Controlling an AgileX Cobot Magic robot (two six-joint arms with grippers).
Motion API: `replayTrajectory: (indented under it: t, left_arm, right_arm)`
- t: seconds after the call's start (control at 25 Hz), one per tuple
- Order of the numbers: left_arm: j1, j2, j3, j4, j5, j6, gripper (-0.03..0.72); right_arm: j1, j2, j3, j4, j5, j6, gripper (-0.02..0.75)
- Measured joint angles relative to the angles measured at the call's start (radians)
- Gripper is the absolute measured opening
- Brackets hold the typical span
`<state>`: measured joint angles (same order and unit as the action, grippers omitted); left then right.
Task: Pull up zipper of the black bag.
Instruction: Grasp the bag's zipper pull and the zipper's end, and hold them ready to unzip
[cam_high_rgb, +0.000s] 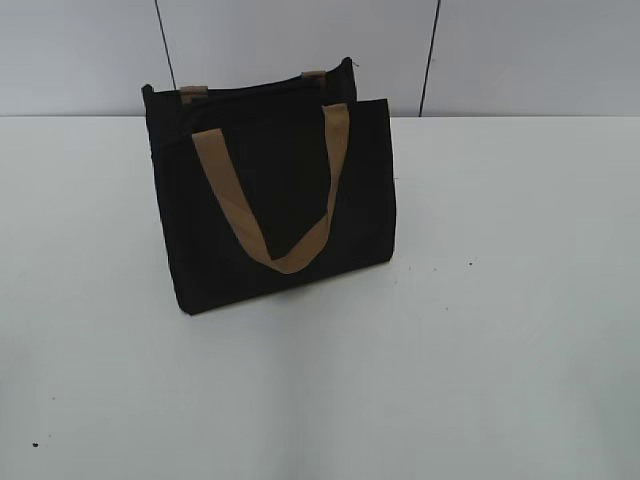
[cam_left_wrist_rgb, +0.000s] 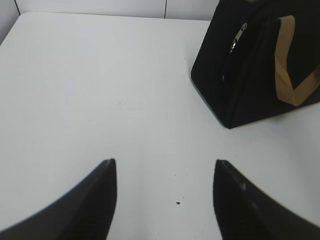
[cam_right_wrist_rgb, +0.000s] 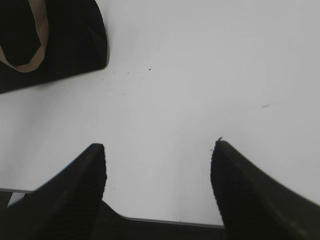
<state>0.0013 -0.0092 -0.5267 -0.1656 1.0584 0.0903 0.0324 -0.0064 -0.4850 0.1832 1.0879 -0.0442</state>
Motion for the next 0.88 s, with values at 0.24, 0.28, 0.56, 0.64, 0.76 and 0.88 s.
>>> replayTrajectory:
  t: [0.24,0.28,0.56,0.64,0.76,0.88]
  left_arm:
    - [0.0,0.0,0.0,0.0,0.0,0.0,0.468]
    - [0.0,0.0,0.0,0.0,0.0,0.0,0.468]
    - [0.0,0.0,0.0,0.0,0.0,0.0,0.468]
    - [0.0,0.0,0.0,0.0,0.0,0.0,0.468]
    - [0.0,0.0,0.0,0.0,0.0,0.0,0.468]
    - [0.0,0.0,0.0,0.0,0.0,0.0,0.468]
  right_arm:
    - [0.0,0.0,0.0,0.0,0.0,0.0,0.504]
    - [0.0,0.0,0.0,0.0,0.0,0.0,0.504]
    - [0.0,0.0,0.0,0.0,0.0,0.0,0.504]
    - [0.0,0.0,0.0,0.0,0.0,0.0,0.504]
    - [0.0,0.0,0.0,0.0,0.0,0.0,0.504]
    - [0.0,0.0,0.0,0.0,0.0,0.0,0.504]
